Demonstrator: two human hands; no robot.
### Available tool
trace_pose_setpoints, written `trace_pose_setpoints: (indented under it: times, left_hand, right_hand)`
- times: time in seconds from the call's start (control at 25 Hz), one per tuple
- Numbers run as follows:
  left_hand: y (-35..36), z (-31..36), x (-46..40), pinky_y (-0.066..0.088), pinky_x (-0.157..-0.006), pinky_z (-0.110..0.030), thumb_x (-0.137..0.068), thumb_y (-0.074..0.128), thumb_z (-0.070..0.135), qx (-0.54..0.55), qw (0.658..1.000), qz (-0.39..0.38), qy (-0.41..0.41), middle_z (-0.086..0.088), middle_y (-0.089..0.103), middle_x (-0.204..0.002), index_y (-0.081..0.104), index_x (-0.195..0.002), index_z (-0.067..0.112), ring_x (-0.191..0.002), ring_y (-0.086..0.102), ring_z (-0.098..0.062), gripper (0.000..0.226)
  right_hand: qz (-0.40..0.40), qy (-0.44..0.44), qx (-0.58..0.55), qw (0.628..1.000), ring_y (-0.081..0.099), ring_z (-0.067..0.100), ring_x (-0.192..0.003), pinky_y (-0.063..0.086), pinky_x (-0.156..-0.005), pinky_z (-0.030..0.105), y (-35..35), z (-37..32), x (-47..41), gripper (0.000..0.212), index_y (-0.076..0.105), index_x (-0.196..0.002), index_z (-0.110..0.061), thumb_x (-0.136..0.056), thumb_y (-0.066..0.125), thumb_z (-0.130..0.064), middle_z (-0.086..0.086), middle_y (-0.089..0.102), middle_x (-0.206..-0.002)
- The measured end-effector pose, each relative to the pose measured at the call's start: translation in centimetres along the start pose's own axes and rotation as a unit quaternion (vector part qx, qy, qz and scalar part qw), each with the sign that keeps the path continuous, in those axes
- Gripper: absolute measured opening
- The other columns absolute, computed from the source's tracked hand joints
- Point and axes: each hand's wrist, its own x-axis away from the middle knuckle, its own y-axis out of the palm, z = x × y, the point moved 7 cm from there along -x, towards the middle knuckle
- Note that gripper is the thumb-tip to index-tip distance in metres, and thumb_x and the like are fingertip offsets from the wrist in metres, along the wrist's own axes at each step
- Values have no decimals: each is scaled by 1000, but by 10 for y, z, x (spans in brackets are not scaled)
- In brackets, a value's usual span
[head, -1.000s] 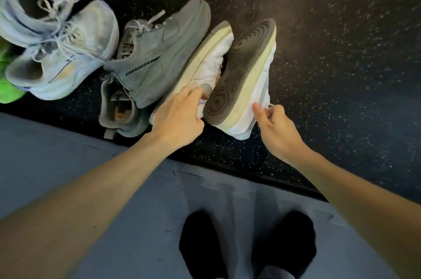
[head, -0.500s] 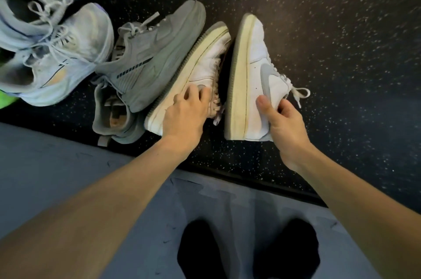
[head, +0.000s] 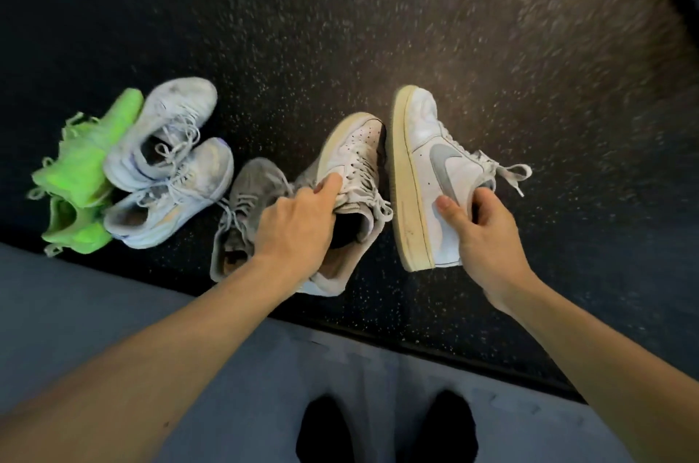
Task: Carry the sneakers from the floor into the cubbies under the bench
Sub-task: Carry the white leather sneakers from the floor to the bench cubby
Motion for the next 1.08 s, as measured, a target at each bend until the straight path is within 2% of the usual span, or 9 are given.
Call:
trace_pose_setpoints:
  times: [0.08, 0.2, 0.28, 0.36, 0.48, 0.56, 0.68, 0.88, 1.08]
  left_hand:
    - [-59, -7, -5, 36, -58, -40, -99, 38, 29, 28, 999, 27, -13, -10, 61, -94, 31, -125, 23, -81, 61, -37, 28]
    - [-169, -17, -4, 34, -61, -40, -99, 36, 32, 57, 996, 59, -34, -13, 63, -96, 29, -132, 26, -86, 59, -39, 34]
    - [-252, -24, 4, 34, -62, -40, -99, 36, 32, 62, 993, 87, -44, -14, 63, -97, 30, -133, 26, -87, 58, -40, 34]
    - [-328, -29, 16, 35, -62, -40, -100, 37, 31, 66, 990, 115, -49, -13, 64, -95, 32, -129, 25, -85, 59, -39, 30]
    - [-464, -37, 44, 38, -61, -38, -100, 37, 32, 95, 979, 173, -50, -5, 61, -86, 34, -122, 25, -70, 53, -27, 23]
    - [-548, -41, 67, 42, -61, -38, -100, 38, 31, 131, 966, 218, -44, 0, 56, -77, 35, -115, 25, -65, 51, -22, 16]
    - [-656, -42, 103, 51, -67, -45, -98, 40, 32, 158, 951, 262, -37, -3, 59, -80, 35, -109, 27, -73, 59, -28, 13]
    - [-802, -27, 184, 46, -65, -42, -98, 38, 32, 152, 926, 346, -14, -6, 57, -82, 35, -115, 25, -78, 59, -33, 20]
    - [-890, -8, 278, 49, -67, -43, -97, 41, 30, 151, 892, 426, 21, -8, 56, -83, 38, -108, 21, -80, 60, -38, 14]
  right_hand:
    - [-1, -35, 27, 999, 59, 20, -81, 49, -74, 47, -17, -54, 10, 24, 59, -98, -20, -89, 60, -43, -3, 65, -90]
    - [-2, -79, 66, 995, 57, 32, -83, 49, -75, 56, -45, -150, 35, 38, 54, -94, -15, -86, 58, -52, 10, 61, -91]
    - [9, -118, 93, 989, 58, 29, -78, 51, -73, 56, -66, -223, 59, 36, 53, -92, -21, -85, 57, -56, 5, 62, -87]
    - [32, -164, 128, 978, 58, 22, -73, 51, -70, 52, -86, -294, 83, 28, 53, -93, -27, -86, 56, -54, -5, 63, -84]
    - [75, -219, 168, 958, 57, 20, -73, 48, -66, 42, -126, -423, 138, 24, 53, -97, -27, -88, 57, -50, -9, 60, -82]
    - [109, -258, 190, 941, 53, 19, -67, 44, -62, 40, -153, -507, 183, 22, 50, -87, -29, -89, 57, -50, -10, 54, -72]
    - [150, -306, 209, 917, 44, 16, -58, 31, -53, 34, -189, -613, 257, 36, 35, -68, -28, -89, 57, -47, -8, 44, -62]
    - [189, -393, 224, 872, 43, 21, -61, 26, -51, 33, -240, -728, 383, 39, 30, -66, -27, -91, 55, -43, -7, 39, -61]
    - [239, -436, 225, 838, 48, 28, -63, 30, -52, 36, -281, -774, 490, 40, 31, -69, -21, -92, 54, -44, 2, 46, -62]
